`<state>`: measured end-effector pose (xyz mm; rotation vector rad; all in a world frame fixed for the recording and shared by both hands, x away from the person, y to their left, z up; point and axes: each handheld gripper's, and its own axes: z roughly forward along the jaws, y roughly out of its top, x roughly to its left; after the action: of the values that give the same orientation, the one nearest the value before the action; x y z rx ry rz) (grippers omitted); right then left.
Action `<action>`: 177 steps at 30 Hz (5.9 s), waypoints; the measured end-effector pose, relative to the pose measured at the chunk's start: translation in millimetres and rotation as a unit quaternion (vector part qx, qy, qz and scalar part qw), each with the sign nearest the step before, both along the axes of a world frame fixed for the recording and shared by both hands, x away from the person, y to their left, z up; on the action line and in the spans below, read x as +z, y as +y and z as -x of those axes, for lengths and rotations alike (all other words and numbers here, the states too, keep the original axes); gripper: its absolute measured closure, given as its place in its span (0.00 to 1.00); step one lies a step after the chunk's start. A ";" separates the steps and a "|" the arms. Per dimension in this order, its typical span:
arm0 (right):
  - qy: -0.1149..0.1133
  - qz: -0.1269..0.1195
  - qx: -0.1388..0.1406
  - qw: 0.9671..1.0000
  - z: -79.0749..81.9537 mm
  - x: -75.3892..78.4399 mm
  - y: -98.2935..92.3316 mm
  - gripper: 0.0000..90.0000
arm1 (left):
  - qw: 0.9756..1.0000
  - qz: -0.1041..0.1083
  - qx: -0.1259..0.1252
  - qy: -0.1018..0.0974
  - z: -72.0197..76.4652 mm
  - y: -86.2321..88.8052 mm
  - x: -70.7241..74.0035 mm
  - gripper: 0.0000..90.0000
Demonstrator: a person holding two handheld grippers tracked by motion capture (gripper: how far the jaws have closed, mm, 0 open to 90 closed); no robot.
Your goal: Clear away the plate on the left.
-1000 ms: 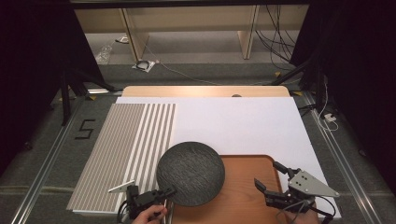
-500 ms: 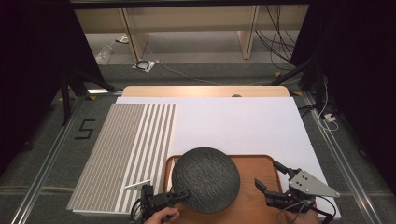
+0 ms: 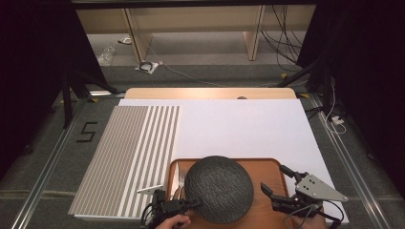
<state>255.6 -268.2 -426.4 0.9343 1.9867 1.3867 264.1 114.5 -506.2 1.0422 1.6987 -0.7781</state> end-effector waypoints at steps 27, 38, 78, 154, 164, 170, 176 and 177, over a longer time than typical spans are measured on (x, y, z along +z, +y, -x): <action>-0.005 -0.004 0.001 1.000 -0.5 -0.8 0.7 0.20 | 0.999 -0.008 -0.039 0.010 1.4 -20.8 -5.6 0.91; -0.005 -0.003 0.001 1.000 -0.2 -0.7 0.8 0.20 | 0.999 -0.002 -0.043 0.018 1.9 -23.2 -6.6 0.90; -0.003 -0.003 -0.001 1.000 0.2 -0.1 -0.3 0.21 | 0.995 -0.048 -0.091 0.008 3.0 -19.7 0.5 0.51; 0.001 -0.008 0.003 1.000 0.4 0.5 -0.7 0.20 | 0.858 -0.243 -0.113 -0.439 -24.1 28.8 89.6 0.32; -0.002 -0.008 0.003 1.000 0.3 0.3 -0.6 0.20 | 0.828 -0.262 -0.113 -0.482 -21.0 34.4 92.5 0.29; 0.000 -0.006 0.003 1.000 0.8 0.8 -1.1 0.20 | 0.812 -0.281 -0.111 -0.500 -19.2 38.9 92.4 0.28; -0.001 -0.007 0.004 1.000 0.8 0.7 -0.7 0.20 | 0.798 -0.292 -0.106 -0.517 -17.8 43.9 89.9 0.27; -0.001 -0.007 0.004 1.000 0.8 0.8 -0.6 0.20 | 0.798 -0.291 -0.102 -0.518 -17.8 45.2 89.0 0.27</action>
<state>254.8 -268.8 -425.6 0.9324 1.9823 1.4073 281.9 159.7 -417.2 1.6706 0.8302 0.2821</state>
